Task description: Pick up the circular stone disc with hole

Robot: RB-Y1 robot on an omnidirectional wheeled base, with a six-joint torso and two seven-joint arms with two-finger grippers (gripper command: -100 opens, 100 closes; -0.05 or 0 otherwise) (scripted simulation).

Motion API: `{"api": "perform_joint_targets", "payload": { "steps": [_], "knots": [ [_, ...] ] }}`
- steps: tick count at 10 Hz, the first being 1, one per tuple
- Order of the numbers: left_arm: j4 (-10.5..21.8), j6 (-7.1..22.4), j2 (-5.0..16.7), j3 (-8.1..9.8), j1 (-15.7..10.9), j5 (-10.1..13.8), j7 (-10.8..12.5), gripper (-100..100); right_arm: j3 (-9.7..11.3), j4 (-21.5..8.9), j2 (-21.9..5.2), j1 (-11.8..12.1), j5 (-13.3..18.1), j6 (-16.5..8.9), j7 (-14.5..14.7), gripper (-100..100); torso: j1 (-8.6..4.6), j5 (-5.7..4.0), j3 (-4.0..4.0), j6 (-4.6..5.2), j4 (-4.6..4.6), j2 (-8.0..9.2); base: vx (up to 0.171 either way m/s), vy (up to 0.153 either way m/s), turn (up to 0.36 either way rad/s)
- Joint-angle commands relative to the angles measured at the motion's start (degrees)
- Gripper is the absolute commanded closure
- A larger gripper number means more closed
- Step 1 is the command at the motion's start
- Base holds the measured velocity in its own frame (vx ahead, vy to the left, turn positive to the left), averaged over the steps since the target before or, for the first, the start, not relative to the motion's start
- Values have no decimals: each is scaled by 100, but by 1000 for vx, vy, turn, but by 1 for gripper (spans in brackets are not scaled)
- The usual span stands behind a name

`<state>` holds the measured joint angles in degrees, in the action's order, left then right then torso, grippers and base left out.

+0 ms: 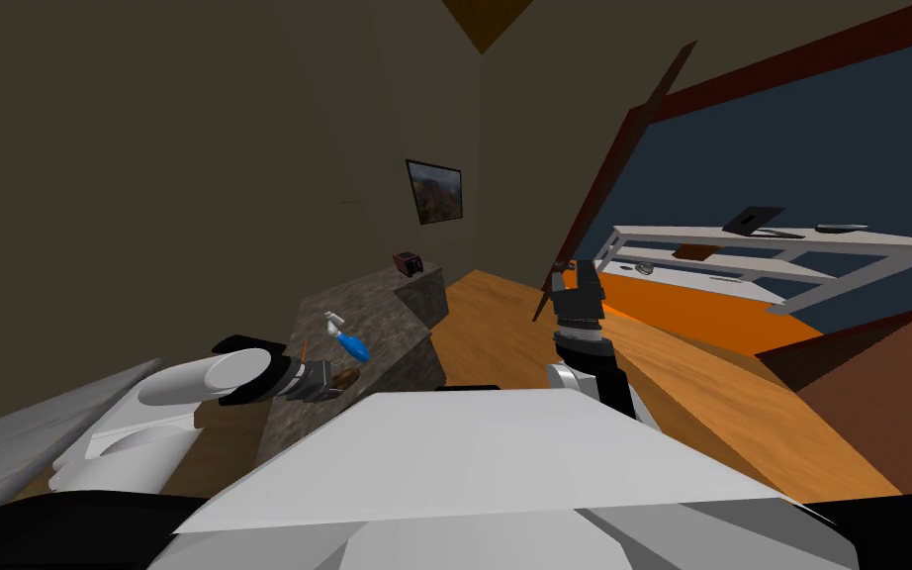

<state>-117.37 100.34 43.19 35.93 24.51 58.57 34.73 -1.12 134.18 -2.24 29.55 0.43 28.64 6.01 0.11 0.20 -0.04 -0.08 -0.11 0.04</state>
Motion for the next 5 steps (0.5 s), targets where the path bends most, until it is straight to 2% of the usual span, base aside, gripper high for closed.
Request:
{"api": "perform_joint_targets", "payload": {
  "steps": [1, 2, 4, 5],
  "knots": [
    [0, 0, 0, 0, 0, 0, 0, 0, 0, 0, 0, 0, 0, 0, 0, 0, 0, 0, 0, 0, 0, 0, 0, 0, 0],
    [192, -178, -56, -113, -29, -138, -109, -100, 0, 0, 0, 0, 0, 0, 0, 0, -2, -1, -1, 0, 0, -1, -7, -10, -48],
    [345, -319, -100, -203, -51, -248, -196, -100, 0, 0, 0, 0, 0, 0, 0, 0, -10, -2, 0, 0, 0, 1, -9, -25, -32],
    [250, -259, -103, -181, -31, -220, -141, -100, 0, 0, 0, 0, 0, 0, 0, 0, -13, -3, 0, 1, 0, 0, -3, -12, -2]
  ]
}}
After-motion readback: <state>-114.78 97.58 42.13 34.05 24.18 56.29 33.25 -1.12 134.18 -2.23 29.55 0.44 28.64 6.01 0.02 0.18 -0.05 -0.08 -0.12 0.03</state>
